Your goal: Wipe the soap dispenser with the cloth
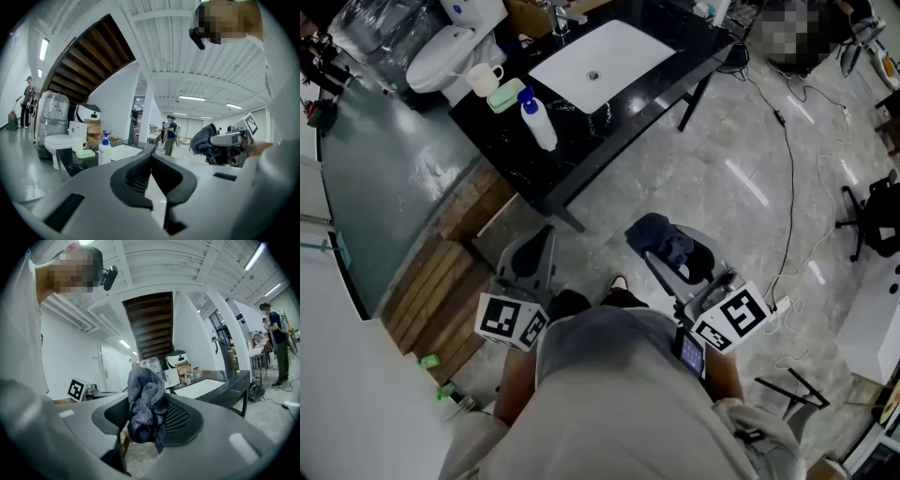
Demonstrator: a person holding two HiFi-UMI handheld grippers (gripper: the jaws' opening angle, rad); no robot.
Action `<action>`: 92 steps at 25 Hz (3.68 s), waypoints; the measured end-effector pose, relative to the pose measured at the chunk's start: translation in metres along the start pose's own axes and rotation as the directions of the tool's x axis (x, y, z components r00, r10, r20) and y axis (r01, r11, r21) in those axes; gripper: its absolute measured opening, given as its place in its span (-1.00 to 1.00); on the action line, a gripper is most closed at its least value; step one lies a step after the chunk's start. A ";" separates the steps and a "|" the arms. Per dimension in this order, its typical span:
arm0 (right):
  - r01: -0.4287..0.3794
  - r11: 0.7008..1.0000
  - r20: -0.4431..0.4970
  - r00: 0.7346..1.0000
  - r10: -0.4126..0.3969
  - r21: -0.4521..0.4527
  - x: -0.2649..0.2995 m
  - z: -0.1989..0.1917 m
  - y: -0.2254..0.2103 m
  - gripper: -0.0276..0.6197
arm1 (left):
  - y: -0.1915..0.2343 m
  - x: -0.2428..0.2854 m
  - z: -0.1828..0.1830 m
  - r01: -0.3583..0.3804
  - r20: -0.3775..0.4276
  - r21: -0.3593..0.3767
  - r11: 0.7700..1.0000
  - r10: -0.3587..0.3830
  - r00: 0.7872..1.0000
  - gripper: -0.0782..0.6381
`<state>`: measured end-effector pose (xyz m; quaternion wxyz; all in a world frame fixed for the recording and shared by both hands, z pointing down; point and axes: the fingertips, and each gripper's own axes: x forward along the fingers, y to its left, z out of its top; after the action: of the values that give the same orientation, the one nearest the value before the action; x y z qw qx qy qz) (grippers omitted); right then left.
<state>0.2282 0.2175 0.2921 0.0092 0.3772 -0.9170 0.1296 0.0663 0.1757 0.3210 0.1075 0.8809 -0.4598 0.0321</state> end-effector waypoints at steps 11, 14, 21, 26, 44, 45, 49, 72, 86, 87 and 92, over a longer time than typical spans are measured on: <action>-0.018 1.000 -0.058 0.998 0.018 0.000 0.015 -0.017 -0.023 -0.35 | 0.003 0.012 -0.010 -0.046 -0.006 -0.040 0.998 0.046 0.999 -0.76; -0.012 1.000 -0.070 0.997 0.012 0.011 0.026 -0.019 -0.030 -0.35 | 0.012 0.020 -0.015 -0.038 -0.019 -0.052 0.998 0.037 0.999 -0.76; -0.020 1.000 -0.086 0.996 0.022 0.022 0.064 -0.010 -0.045 -0.35 | 0.043 0.044 -0.006 -0.021 -0.021 -0.062 0.998 0.019 1.000 -0.76; -0.017 1.000 -0.095 0.995 0.018 0.015 0.093 -0.001 -0.054 -0.35 | 0.070 0.061 0.001 -0.010 -0.016 -0.071 0.997 0.009 1.000 -0.76; 0.030 0.998 -0.088 0.995 -0.034 -0.046 0.199 0.049 -0.081 -0.35 | 0.166 0.113 0.041 0.056 0.019 -0.039 0.998 -0.055 0.998 -0.76; 0.030 0.998 -0.090 0.995 -0.035 -0.051 0.206 0.051 -0.079 -0.35 | 0.171 0.115 0.042 0.063 0.018 -0.034 0.997 -0.062 0.998 -0.76; 0.027 0.996 -0.090 0.995 -0.034 -0.080 0.232 0.058 -0.073 -0.35 | 0.184 0.121 0.045 0.109 0.013 -0.018 0.994 -0.109 0.994 -0.76; 0.200 0.958 -0.030 0.977 -0.210 -0.204 0.290 0.087 -0.048 -0.34 | 0.210 0.149 0.036 0.335 0.001 0.062 0.940 -0.335 0.942 -0.41; 0.154 0.979 0.014 0.988 -0.153 -0.130 0.301 0.091 -0.083 -0.34 | 0.194 0.196 0.029 0.389 -0.081 0.120 0.914 -0.381 0.921 -0.21; 0.154 0.980 0.017 0.988 -0.153 -0.126 0.301 0.093 -0.086 -0.34 | 0.194 0.199 0.029 0.392 -0.088 0.124 0.912 -0.383 0.920 -0.19; 0.147 0.985 0.007 0.989 -0.147 -0.091 0.306 0.085 -0.099 -0.34 | 0.187 0.212 0.028 0.436 -0.108 0.126 0.891 -0.424 0.899 -0.19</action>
<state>0.0853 -0.0820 0.2681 0.0357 0.4431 -0.8916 0.0865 0.0349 -0.1043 0.3570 0.0643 0.9644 -0.2452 0.0756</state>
